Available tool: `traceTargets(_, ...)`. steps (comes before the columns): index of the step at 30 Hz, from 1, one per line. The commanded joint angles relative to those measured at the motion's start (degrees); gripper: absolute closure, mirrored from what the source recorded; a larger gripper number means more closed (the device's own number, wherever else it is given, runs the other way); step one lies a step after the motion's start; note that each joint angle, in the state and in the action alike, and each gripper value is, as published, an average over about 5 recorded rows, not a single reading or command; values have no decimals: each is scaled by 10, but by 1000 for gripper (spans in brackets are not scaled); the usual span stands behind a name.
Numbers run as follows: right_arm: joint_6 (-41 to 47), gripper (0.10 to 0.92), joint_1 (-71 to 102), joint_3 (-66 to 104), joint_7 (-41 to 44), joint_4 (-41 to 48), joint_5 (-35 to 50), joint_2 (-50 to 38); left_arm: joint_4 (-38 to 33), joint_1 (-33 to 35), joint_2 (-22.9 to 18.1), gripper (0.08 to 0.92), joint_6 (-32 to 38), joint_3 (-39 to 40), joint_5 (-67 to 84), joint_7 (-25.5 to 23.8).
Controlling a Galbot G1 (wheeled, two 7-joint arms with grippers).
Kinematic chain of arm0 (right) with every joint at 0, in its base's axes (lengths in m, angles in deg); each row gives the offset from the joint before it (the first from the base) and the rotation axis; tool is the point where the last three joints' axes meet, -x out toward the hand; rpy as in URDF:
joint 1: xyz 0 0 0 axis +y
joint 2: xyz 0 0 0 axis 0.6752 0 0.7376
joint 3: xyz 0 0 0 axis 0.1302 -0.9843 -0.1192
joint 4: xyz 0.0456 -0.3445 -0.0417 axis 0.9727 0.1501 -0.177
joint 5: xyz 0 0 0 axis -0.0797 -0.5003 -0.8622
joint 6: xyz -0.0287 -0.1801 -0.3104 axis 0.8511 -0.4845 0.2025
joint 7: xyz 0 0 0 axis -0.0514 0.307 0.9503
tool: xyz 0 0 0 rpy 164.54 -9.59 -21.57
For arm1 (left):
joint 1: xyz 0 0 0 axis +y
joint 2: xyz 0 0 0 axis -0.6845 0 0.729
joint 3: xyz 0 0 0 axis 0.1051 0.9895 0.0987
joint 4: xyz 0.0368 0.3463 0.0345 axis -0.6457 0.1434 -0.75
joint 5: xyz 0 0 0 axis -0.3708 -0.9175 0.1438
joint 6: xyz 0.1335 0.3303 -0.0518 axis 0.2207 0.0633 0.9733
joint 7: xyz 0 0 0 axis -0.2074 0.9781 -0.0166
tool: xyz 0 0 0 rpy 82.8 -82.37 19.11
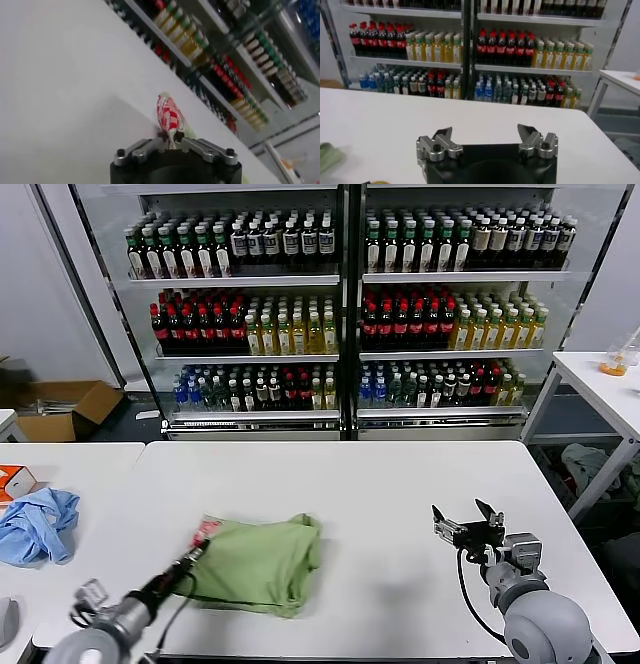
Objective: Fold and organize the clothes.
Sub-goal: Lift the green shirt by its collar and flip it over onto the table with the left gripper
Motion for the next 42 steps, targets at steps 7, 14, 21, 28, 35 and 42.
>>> traceTargets(7, 0, 203, 0, -5, 0, -12, -2, 10, -108, 17, 164, 884, -16, -261, -10, 4)
traceTargets(14, 0, 203, 6, -10, 1, -12, -12, 17, -119, 16, 35, 884, 74, 109, -453, -20)
traceTargets(21, -1, 203, 10, -8, 2, -9, -22, 18, -30, -74, -47, 884, 107, 332, -643, -19)
traceTargets(28, -1, 203, 15, -4, 4, -7, -29, 25, 17, -167, -63, 884, 98, 420, -628, -25)
traceTargets(35, 0, 203, 19, 2, 4, -10, -31, 28, 63, -227, -63, 884, 93, 480, -621, -31)
traceTargets(42, 1, 203, 19, 4, 7, -16, -32, 30, 83, -268, -88, 870, 131, 470, -569, -6)
